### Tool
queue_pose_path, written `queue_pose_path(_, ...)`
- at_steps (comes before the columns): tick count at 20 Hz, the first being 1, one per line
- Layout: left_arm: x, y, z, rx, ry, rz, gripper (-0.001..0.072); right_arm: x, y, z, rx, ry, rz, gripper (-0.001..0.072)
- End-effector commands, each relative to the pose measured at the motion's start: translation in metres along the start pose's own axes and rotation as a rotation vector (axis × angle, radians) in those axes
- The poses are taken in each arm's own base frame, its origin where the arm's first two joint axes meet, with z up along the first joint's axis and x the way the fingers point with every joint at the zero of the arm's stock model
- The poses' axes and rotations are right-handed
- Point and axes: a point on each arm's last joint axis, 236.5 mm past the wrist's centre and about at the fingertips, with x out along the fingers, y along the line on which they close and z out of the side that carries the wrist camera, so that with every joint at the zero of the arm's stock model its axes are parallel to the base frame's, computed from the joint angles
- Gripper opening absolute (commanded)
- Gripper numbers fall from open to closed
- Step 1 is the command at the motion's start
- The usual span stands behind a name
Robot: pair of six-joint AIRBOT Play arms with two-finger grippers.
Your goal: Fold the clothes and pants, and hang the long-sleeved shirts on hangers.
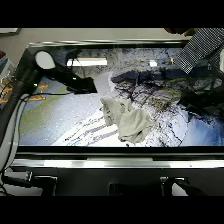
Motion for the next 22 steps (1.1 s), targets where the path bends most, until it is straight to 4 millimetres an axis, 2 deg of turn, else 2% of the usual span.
queue_pose_path(1, -0.038, 0.043, 0.002, -0.051, -0.026, 0.064, 0.0437, 0.032, -0.027, -0.006, 0.153, 0.094, 0.231, 0.0525)
queue_pose_path(2, -0.039, 0.046, 0.003, -0.058, -0.028, 0.066, 0.0436, 0.054, -0.037, -0.026, 0.177, 0.146, 0.229, 0.0564)
queue_pose_path(3, -0.038, 0.047, 0.003, -0.06, -0.027, 0.067, 0.0437, 0.074, -0.041, -0.046, 0.193, 0.194, 0.236, 0.0563)
queue_pose_path(4, -0.038, 0.047, 0.003, -0.06, -0.026, 0.067, 0.0436, 0.092, -0.039, -0.065, 0.221, 0.236, 0.267, 0.0564)
queue_pose_path(6, -0.037, 0.045, 0.002, -0.056, -0.023, 0.066, 0.0437, 0.117, -0.032, -0.086, 0.299, 0.255, 0.339, 0.0564)
queue_pose_path(9, -0.034, 0.043, 0.001, -0.054, -0.017, 0.064, 0.0437, 0.135, -0.017, -0.085, 0.418, 0.201, 0.447, 0.0566)
queue_pose_path(10, -0.033, 0.043, 0.001, -0.054, -0.016, 0.064, 0.0437, 0.138, -0.015, -0.082, 0.44, 0.176, 0.47, 0.0614)
queue_pose_path(12, -0.032, 0.041, 0.0, -0.05, -0.012, 0.062, 0.0439, 0.144, -0.008, -0.075, 0.438, 0.137, 0.473, 0.0622)
queue_pose_path(15, -0.028, 0.037, -0.001, -0.044, -0.004, 0.06, 0.0536, 0.159, 0.012, -0.073, 0.419, 0.114, 0.457, 0.0621)
queue_pose_path(17, -0.028, 0.037, -0.001, -0.045, -0.004, 0.06, 0.0536, 0.173, 0.02, -0.073, 0.437, 0.108, 0.447, 0.0607)
queue_pose_path(19, -0.028, 0.039, -0.001, -0.052, -0.004, 0.065, 0.0537, 0.174, 0.032, -0.065, 0.461, 0.081, 0.481, 0.0432)
queue_pose_path(21, -0.028, 0.047, -0.003, -0.061, 0.0, 0.083, 0.0542, 0.17, 0.04, -0.061, 0.454, 0.07, 0.516, 0.0033)
queue_pose_path(22, -0.025, 0.055, -0.007, -0.069, 0.016, 0.099, 0.0546, 0.169, 0.041, -0.061, 0.45, 0.074, 0.52, 0.0031)
